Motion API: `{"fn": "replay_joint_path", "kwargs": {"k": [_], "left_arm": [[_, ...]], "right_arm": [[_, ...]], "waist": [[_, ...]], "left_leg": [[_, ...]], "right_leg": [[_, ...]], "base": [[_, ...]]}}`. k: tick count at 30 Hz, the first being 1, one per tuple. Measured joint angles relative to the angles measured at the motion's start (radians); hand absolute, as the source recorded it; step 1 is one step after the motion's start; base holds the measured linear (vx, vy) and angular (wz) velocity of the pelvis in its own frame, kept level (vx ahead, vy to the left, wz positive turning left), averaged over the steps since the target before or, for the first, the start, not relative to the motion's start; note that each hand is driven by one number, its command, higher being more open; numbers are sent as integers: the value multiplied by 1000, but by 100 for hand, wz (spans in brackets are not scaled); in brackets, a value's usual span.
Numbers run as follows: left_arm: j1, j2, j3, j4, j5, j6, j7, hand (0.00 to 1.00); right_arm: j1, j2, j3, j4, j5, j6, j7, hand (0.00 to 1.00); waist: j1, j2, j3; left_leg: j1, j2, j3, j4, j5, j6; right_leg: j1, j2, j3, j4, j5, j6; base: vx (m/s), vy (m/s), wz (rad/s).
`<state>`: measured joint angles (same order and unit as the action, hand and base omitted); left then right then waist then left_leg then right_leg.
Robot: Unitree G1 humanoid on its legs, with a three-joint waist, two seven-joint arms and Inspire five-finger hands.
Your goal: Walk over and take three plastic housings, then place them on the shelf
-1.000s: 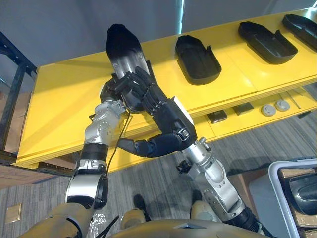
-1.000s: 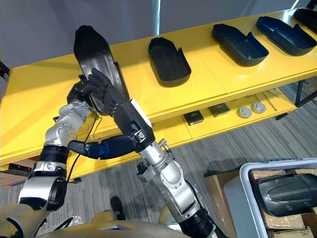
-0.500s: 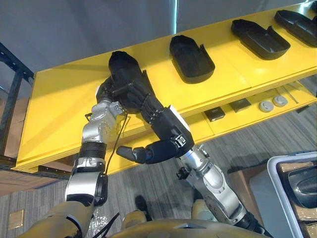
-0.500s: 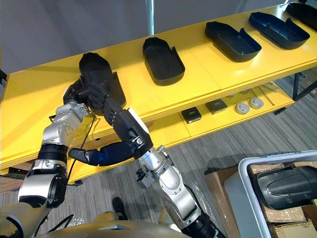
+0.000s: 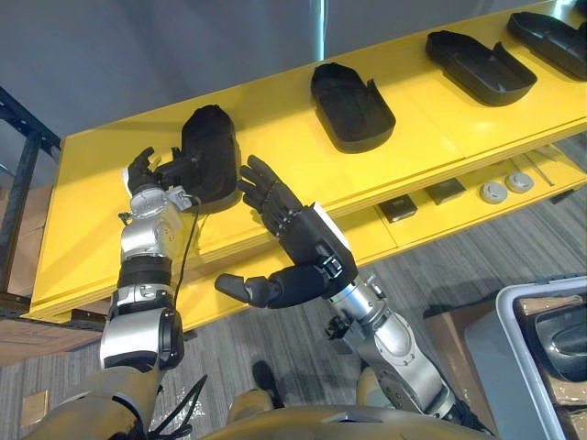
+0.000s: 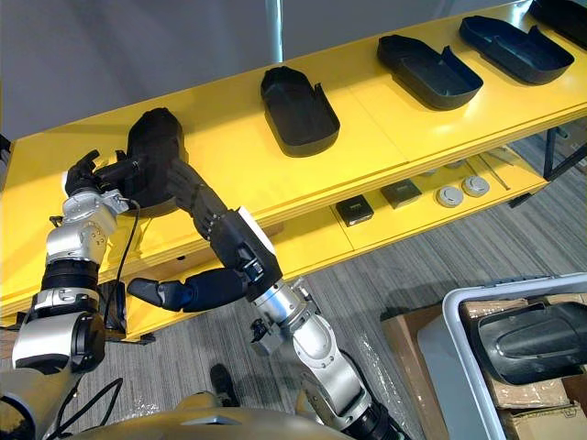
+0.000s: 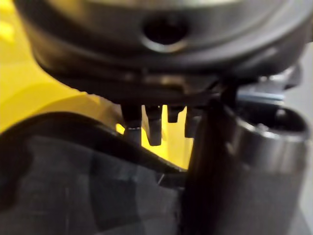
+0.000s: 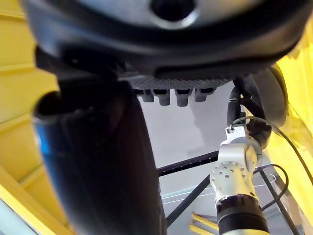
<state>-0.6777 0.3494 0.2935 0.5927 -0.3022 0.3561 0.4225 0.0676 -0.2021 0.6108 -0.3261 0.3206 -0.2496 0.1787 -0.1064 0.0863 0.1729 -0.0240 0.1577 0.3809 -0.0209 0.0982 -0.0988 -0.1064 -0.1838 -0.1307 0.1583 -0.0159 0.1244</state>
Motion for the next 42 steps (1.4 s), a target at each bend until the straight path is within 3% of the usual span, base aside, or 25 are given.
{"fn": "replay_joint_path", "kwargs": {"k": [6,10,13,15,17,22,29,31,34,36,37,39,42], "left_arm": [[0,5,-5,0,-2,-3,-38,100],[6,32,-70,-24,-130,-62,-94,100],[50,41,-136,-181,-312,-142,-177,100],[101,41,-169,-387,-439,-209,-253,100],[127,41,-184,-514,-479,-239,-280,100],[153,41,-188,-601,-475,-249,-268,100],[230,41,-157,-490,-347,-240,-209,100],[229,43,-117,-482,-318,-254,-182,100],[233,57,-73,-500,-313,-348,-144,100],[330,53,-49,-677,-268,-431,-92,100],[350,51,-49,-708,-259,-444,-88,100],[510,-9,-47,-931,-163,-519,-59,100],[765,-195,-72,-1113,-37,-615,-50,100]], "right_arm": [[34,0,10,0,0,0,1,100],[48,0,6,0,-1,0,4,100],[70,0,-12,0,-26,-2,26,100],[85,0,-37,0,-78,-2,43,100],[78,0,-58,0,-105,-5,57,100],[62,-1,-73,-3,-111,-21,59,100],[64,-4,-65,-3,-110,-20,56,100],[69,-5,-60,-3,-113,-20,55,100],[83,-20,-59,-4,-143,-20,17,100],[110,-28,-79,-7,-189,-19,-62,100],[116,-27,-86,-7,-192,-18,-73,100],[150,-24,-176,-7,-194,-11,-139,100],[158,8,-349,2,-198,-8,-249,100]], "waist": [[0,0,0],[0,0,0],[13,-1,-1],[20,-3,-2],[19,-4,-2],[25,1,-10],[38,0,-26],[44,-1,-28],[48,-10,-39],[47,-17,-43],[47,-18,-44],[52,-21,-45],[69,-20,-54]], "left_leg": [[15,0,0,-2,-1,-1],[19,0,-1,-1,0,-1],[20,-2,-3,-1,0,-1],[27,-5,-6,-2,0,-1],[41,-6,-7,-4,-2,-2],[50,-4,-9,-4,-4,-2],[45,-6,-22,-23,13,0],[45,-6,-22,-23,15,0],[43,-7,-27,-24,15,-1],[38,-8,-32,-24,14,-1],[37,-8,-33,-24,14,-1],[34,-8,-46,-24,13,-2],[34,-8,-81,-18,10,-4]], "right_leg": [[16,0,-1,-1,0,-1],[21,0,-2,-1,0,-1],[23,-2,-4,-1,0,-1],[30,-5,-6,-2,0,-1],[47,-6,-7,-4,0,-1],[57,-5,-14,-6,-3,-2],[56,-5,-32,-19,0,1],[57,-5,-32,-19,3,3],[59,-5,-35,-20,3,3],[60,-6,-41,-24,2,2],[60,-6,-42,-24,2,2],[70,-6,-54,-34,2,2],[93,-4,-83,-54,1,2]], "base": [[0,0,0],[0,0,0],[0,0,0],[0,0,0],[10,7,2],[-31,-2,1],[-20,2,5],[19,3,0],[41,6,4],[33,6,6],[34,8,10],[22,1,16],[-20,-10,21]]}}
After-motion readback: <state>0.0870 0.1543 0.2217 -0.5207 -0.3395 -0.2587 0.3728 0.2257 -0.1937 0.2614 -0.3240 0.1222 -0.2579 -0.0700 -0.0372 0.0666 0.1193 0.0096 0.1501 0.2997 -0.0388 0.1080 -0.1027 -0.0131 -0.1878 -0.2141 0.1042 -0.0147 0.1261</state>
